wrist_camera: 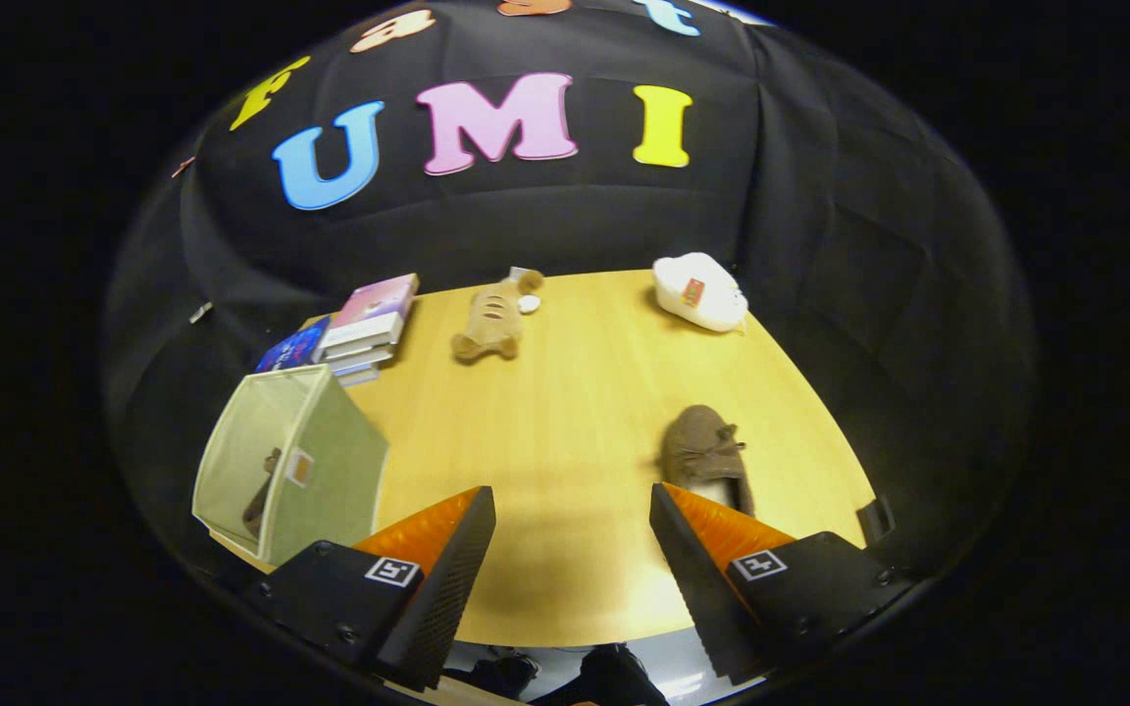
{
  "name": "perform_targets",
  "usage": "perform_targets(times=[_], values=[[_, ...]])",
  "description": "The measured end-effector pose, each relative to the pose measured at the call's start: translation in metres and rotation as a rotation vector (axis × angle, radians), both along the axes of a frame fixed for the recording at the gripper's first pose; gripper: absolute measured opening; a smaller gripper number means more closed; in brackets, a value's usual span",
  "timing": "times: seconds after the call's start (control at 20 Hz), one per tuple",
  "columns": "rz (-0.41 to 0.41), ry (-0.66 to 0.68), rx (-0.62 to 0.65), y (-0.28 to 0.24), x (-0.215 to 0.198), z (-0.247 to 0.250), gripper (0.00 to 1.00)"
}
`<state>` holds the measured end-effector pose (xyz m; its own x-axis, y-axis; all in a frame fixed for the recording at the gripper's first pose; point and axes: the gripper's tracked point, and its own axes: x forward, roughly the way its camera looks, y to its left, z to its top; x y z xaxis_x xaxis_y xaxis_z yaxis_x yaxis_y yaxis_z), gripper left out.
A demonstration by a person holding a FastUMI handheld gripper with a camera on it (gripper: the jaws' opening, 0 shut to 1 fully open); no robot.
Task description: Open the storage box then place both shoes into the box .Put the left shoe in first, then the right shoe, with the right side of both shoes facing outward in a uniform manner.
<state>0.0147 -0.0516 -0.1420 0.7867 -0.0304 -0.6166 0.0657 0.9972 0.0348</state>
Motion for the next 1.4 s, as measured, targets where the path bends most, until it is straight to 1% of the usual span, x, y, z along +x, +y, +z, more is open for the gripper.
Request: perform_targets(times=[0.15, 0.35, 0.5, 0.6, 0.8, 0.9, 1.0, 1.05, 1.1, 1.2, 1.3, 1.35, 1.4], values=[[-0.051, 0.038, -0.007, -0.054, -0.001, -0.021, 0.99], [-0.065, 0.081, -0.034, -0.113, 0.005, -0.054, 0.99], [-0.073, 0.132, -0.024, -0.143, 0.017, -0.087, 0.99], [-0.071, 0.172, -0.023, -0.159, 0.025, -0.110, 0.99], [-0.060, 0.230, 0.006, -0.174, 0.043, -0.146, 0.99], [-0.073, 0.214, 0.044, -0.174, 0.058, -0.152, 1.00], [-0.075, 0.187, 0.048, -0.174, 0.075, -0.161, 0.98], [-0.069, 0.198, 0.062, -0.170, 0.078, -0.166, 0.94], [-0.067, 0.204, 0.090, -0.166, 0.079, -0.167, 0.86], [-0.066, 0.206, 0.133, -0.158, 0.082, -0.167, 0.65], [-0.065, 0.213, 0.142, -0.153, 0.082, -0.169, 0.44], [-0.070, 0.221, 0.150, -0.154, 0.084, -0.170, 0.37], [-0.087, 0.229, 0.166, -0.155, 0.084, -0.170, 0.35]])
